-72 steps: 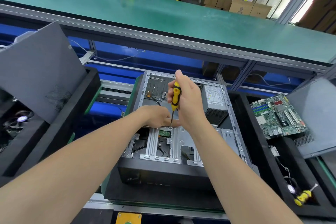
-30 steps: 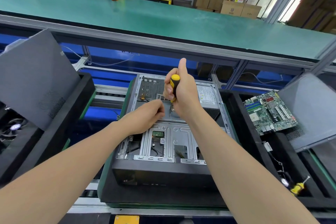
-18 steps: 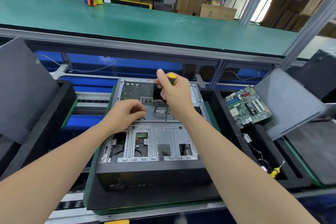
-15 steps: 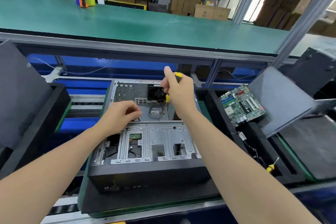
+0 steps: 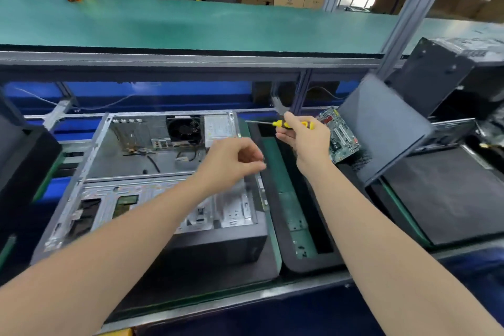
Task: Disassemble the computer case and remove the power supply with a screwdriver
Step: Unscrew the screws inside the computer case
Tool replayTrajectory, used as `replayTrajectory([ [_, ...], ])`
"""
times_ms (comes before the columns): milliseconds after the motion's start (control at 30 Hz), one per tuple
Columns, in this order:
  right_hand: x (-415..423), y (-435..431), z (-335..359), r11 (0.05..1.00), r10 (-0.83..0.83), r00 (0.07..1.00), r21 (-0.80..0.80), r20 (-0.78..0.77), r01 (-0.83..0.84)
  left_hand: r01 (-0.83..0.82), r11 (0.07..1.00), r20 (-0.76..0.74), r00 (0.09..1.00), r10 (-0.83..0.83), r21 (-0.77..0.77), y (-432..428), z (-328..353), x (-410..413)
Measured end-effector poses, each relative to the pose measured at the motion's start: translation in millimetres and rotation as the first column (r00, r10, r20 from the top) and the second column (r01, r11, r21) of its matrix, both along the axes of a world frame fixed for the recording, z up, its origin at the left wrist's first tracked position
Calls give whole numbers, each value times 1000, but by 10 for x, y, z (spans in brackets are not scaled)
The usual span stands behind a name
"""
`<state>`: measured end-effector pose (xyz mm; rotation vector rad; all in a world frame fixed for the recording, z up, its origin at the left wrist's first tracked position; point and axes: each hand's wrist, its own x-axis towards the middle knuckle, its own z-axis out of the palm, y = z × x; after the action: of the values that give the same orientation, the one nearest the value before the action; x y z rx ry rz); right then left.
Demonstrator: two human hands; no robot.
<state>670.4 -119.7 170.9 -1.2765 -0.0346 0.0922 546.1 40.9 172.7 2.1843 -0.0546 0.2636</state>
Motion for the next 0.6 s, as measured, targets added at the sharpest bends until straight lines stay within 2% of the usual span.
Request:
replayTrajectory([
  [133, 189, -512, -314, 999, 22, 992, 45, -127, -17, 108, 987, -66, 993, -100, 118, -752, -126, 359],
  [267, 350, -944, -652, 997, 62, 971, 58, -229, -50, 311, 894, -326, 923, -204, 322, -1419, -556, 643],
  [400, 435, -1230, -926, 991, 131, 948, 31, -291, -128, 372, 853, -534, 835, -134, 367, -1751, -1102, 749],
  [600, 475, -1440, -1098, 975, 210, 909, 12, -361, -221, 390, 825, -672, 740, -17, 408, -1813, -1529, 676],
])
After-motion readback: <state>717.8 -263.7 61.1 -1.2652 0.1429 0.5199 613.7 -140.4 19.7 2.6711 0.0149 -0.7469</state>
